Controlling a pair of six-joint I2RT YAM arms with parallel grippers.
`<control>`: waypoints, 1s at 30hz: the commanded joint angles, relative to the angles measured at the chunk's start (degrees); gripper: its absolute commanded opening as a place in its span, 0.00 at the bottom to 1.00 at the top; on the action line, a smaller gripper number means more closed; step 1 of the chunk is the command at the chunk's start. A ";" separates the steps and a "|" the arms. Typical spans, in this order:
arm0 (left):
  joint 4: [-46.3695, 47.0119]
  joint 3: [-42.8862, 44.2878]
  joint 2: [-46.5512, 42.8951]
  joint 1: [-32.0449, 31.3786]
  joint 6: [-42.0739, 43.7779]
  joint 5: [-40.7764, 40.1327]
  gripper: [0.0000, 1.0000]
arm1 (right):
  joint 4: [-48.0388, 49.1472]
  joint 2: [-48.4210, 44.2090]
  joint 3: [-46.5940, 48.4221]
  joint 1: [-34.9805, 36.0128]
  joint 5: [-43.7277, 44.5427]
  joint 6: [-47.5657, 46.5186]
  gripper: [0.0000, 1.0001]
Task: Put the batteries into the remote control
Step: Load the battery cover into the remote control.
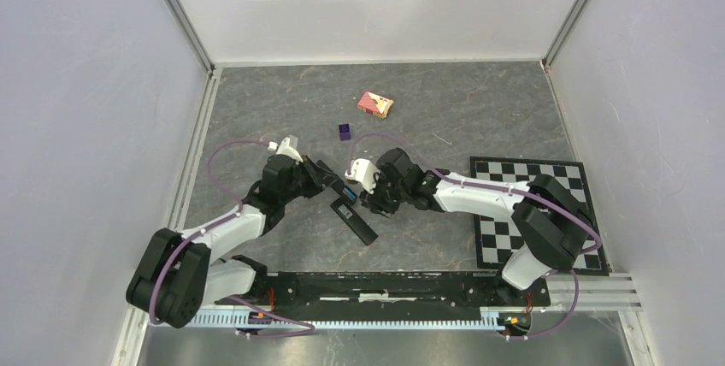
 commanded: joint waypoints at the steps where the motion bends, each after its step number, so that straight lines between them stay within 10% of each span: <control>1: 9.24 -0.27 1.49 -1.80 -2.83 1.01 0.02 | 6.28 -3.17 -1.83 -0.10 1.71 5.58 0.43; 30: 13.33 -0.82 3.14 -6.61 -5.98 0.33 0.02 | 11.21 0.22 -1.03 -0.11 2.91 11.47 0.43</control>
